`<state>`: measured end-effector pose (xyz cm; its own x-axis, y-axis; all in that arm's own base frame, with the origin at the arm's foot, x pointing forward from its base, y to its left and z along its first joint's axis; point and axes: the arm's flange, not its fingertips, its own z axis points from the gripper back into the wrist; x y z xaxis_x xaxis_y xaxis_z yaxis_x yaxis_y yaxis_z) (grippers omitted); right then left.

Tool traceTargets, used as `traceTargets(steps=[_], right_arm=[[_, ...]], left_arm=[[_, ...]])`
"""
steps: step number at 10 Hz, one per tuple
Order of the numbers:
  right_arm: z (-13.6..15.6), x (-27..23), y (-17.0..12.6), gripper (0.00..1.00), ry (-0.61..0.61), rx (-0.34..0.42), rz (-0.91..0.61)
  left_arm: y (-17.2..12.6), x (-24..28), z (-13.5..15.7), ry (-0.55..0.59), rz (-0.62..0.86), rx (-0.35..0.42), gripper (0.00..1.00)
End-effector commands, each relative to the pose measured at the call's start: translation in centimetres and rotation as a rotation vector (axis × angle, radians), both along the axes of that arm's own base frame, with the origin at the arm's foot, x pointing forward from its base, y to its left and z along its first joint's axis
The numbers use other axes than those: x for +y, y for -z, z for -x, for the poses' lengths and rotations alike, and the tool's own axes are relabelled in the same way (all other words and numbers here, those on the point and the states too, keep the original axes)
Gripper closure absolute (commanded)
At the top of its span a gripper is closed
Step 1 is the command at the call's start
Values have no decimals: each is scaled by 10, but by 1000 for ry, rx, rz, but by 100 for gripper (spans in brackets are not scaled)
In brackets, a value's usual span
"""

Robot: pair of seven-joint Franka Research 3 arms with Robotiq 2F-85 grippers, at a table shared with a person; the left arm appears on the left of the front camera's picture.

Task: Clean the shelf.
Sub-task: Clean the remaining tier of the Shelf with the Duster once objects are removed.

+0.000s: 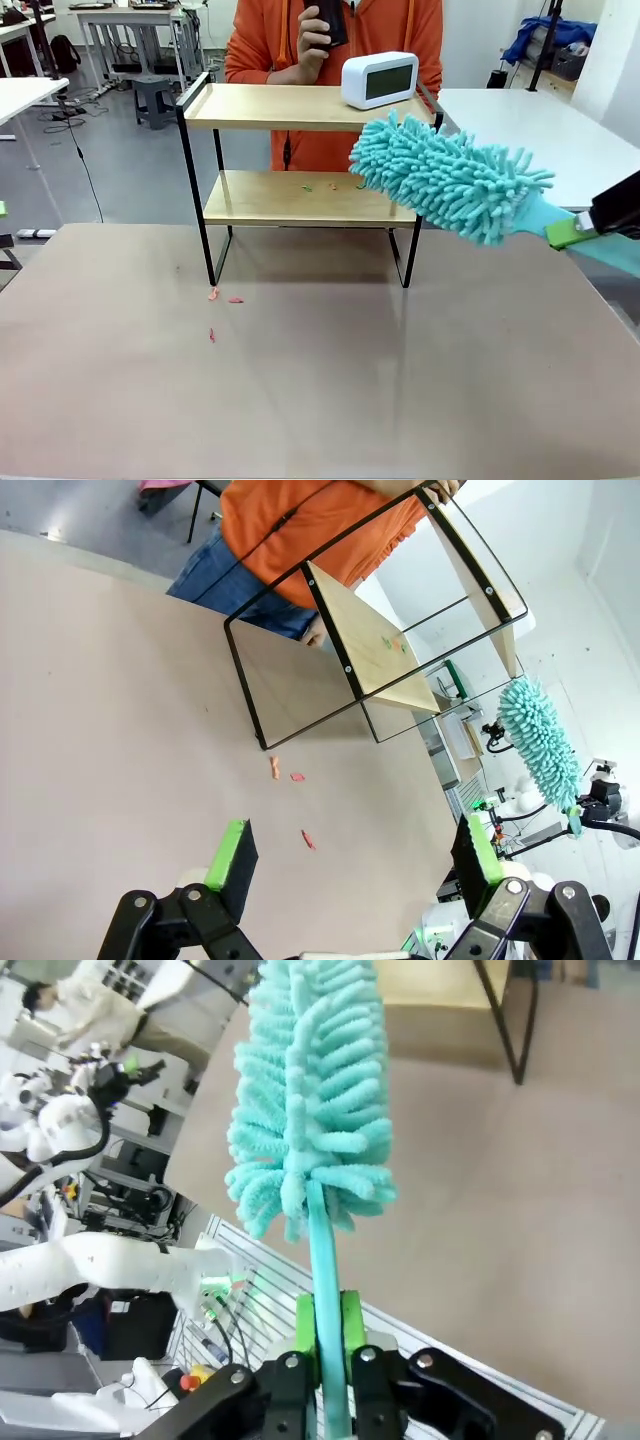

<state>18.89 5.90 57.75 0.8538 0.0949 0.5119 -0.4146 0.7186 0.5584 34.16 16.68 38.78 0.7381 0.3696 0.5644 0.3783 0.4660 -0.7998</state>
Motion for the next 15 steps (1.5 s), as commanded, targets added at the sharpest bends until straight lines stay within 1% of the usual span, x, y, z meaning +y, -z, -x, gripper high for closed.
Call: traceTargets(steps=[1,2,3,5,6,7,8,9,11,12,15], right_arm=[[16,-19,-5,88,-21,8,-29],[0,0,0,88,0,0,0],[-13,9,5,88,28,7,53],[-39,33,27,88,24,39,93],[-53,44,35,88,61,14,123],[-66,53,38,88,92,-27,116],[-78,60,44,88,147,-68,145],[-89,71,52,88,189,-88,163],[-112,84,66,88,255,-86,173],[-128,88,67,88,311,-151,137],[-152,100,74,88,344,-122,172]], left_arm=[[-1,-4,3,-1,9,-22,0],[-1,-4,3,-1,9,-22,0],[-1,-4,3,-1,9,-22,0],[-1,-4,3,-1,9,-22,0],[-1,-4,3,-1,9,-22,0],[-1,-4,3,-1,9,-22,0],[-1,-4,3,-1,9,-22,0],[-1,-4,3,-1,9,-22,0],[-1,-4,3,-1,9,-22,0],[-1,-4,3,-1,9,-22,0],[-1,-4,3,-1,9,-22,0]])
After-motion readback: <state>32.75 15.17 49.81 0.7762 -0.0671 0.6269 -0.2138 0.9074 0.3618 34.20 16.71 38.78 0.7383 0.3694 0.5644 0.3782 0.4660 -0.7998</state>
